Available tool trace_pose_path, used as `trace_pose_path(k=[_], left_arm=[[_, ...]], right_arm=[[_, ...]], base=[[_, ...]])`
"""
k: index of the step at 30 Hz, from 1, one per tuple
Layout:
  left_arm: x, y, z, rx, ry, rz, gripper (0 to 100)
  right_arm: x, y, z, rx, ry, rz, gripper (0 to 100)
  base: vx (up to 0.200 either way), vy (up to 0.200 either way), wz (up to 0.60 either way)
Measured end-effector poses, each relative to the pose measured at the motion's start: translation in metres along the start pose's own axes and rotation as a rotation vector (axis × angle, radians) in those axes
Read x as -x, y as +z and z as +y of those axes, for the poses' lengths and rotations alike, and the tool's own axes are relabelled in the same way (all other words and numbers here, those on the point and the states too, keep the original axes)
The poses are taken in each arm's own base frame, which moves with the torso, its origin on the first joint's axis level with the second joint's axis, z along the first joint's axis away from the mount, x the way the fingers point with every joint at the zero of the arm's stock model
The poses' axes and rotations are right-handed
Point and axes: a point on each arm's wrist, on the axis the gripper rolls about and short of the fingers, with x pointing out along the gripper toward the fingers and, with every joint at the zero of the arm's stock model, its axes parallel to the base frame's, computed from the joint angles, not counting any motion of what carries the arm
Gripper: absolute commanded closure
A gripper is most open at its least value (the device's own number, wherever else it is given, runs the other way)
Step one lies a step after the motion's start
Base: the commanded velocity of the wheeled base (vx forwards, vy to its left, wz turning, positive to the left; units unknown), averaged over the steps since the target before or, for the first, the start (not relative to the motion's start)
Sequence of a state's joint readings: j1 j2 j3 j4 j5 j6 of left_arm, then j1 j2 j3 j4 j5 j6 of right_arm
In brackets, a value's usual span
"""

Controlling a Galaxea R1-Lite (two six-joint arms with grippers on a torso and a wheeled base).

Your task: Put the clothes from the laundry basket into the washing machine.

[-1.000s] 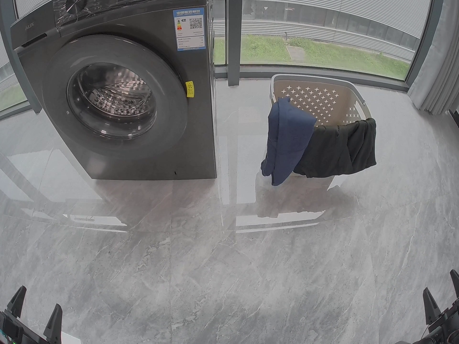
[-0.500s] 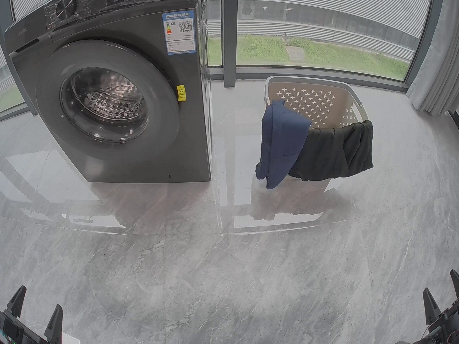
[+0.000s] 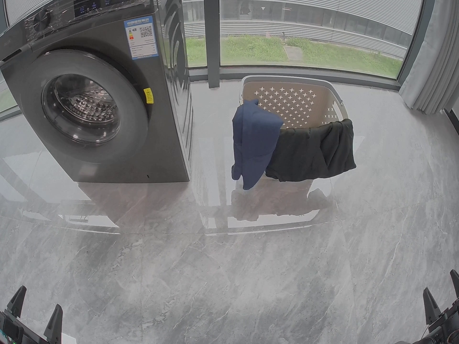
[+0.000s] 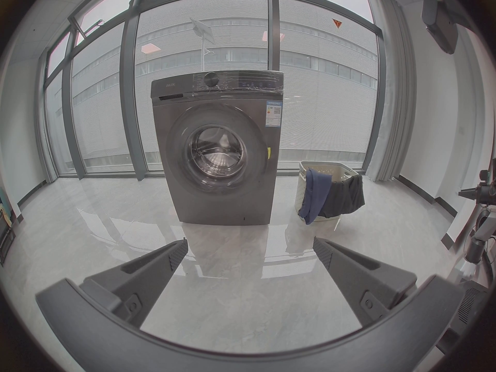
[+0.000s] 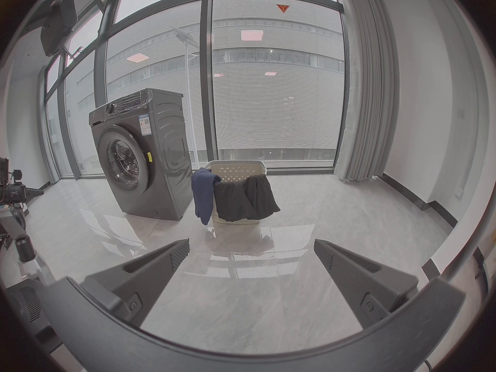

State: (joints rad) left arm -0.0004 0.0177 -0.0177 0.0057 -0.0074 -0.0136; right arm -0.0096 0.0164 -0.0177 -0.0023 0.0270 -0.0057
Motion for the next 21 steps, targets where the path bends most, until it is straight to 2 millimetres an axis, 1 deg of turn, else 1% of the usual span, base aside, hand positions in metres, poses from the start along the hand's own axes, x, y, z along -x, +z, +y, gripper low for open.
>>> trace_pose_path(k=[6, 18, 21], left_arm=[[0.0000, 0.0000, 0.0001, 0.010, 0.004, 0.000, 0], [0.0000, 0.0000, 0.0001, 0.012, 0.004, 0.000, 0], [0.0000, 0.0000, 0.0001, 0.013, 0.005, 0.000, 0]], right_arm=[[0.0000, 0.0000, 0.0000, 0.000, 0.000, -0.001, 0], [0.0000, 0.0000, 0.0000, 0.000, 0.000, -0.001, 0], [0.0000, 0.0000, 0.0000, 0.000, 0.001, -0.001, 0]], base=[[0.000, 0.000, 0.00], [0.000, -0.200, 0.00], [0.000, 0.000, 0.00]])
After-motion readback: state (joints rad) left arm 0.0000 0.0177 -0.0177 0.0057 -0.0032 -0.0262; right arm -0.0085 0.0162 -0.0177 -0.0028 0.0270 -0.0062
